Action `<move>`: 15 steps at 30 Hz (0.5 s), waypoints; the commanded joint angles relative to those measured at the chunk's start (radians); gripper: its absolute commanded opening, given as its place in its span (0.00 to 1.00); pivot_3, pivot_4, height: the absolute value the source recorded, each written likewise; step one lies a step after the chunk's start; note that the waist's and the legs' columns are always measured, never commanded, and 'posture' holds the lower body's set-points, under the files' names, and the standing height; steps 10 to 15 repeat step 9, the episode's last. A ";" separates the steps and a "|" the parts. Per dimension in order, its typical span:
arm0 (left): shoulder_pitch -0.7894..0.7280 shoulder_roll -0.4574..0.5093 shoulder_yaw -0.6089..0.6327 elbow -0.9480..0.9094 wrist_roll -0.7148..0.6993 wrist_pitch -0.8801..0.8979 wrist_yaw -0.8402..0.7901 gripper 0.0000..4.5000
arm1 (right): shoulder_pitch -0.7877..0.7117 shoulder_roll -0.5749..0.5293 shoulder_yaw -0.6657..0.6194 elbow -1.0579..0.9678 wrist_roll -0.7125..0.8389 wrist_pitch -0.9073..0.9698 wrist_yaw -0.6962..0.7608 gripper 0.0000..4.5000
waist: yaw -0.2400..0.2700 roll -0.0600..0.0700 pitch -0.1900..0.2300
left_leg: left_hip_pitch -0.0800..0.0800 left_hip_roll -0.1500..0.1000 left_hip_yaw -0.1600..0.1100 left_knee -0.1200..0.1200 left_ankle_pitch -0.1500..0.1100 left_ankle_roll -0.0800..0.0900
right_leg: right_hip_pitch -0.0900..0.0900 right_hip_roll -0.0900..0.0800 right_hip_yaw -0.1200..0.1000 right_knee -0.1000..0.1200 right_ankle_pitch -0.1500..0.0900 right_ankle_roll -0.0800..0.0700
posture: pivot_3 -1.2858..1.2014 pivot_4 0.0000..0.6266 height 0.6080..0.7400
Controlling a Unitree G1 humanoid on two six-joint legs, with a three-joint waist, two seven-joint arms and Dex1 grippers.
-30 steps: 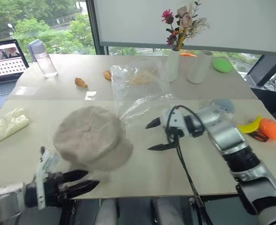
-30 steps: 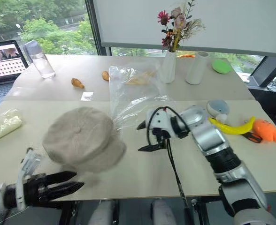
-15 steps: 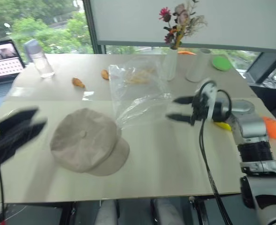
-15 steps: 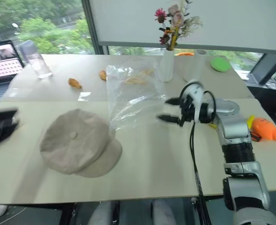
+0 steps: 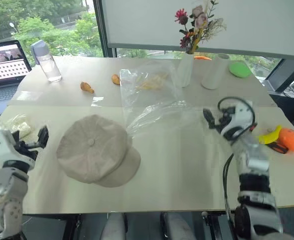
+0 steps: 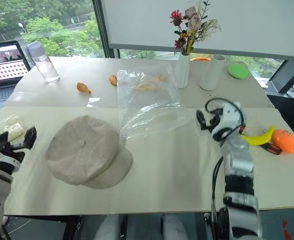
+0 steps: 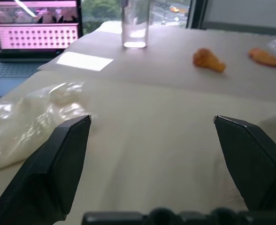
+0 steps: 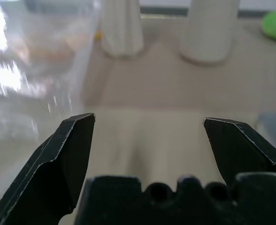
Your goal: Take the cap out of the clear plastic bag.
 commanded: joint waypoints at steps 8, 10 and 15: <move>0.079 -0.121 -0.026 0.049 0.149 -0.190 -0.080 1.00 | 0.099 0.036 0.062 -0.021 -0.082 -0.187 -0.073 0.99 | -0.014 0.000 -0.001 | 0.002 0.000 0.000 0.004 -0.003 -0.005 | 0.004 -0.001 0.000 0.000 -0.001 -0.005 | 0.52 0.24 1.00; 0.081 -0.123 -0.029 0.061 0.147 -0.189 -0.096 1.00 | 0.097 0.037 0.064 -0.015 -0.083 -0.193 -0.074 0.99 | -0.014 0.000 -0.001 | 0.002 0.000 0.000 0.004 -0.003 -0.005 | 0.004 -0.001 0.000 0.000 -0.001 -0.005 | 0.52 0.24 1.00; 0.081 -0.123 -0.029 0.061 0.147 -0.189 -0.096 1.00 | 0.097 0.037 0.064 -0.015 -0.083 -0.193 -0.074 0.99 | -0.014 0.000 -0.001 | 0.002 0.000 0.000 0.004 -0.003 -0.005 | 0.004 -0.001 0.000 0.000 -0.001 -0.005 | 0.52 0.24 1.00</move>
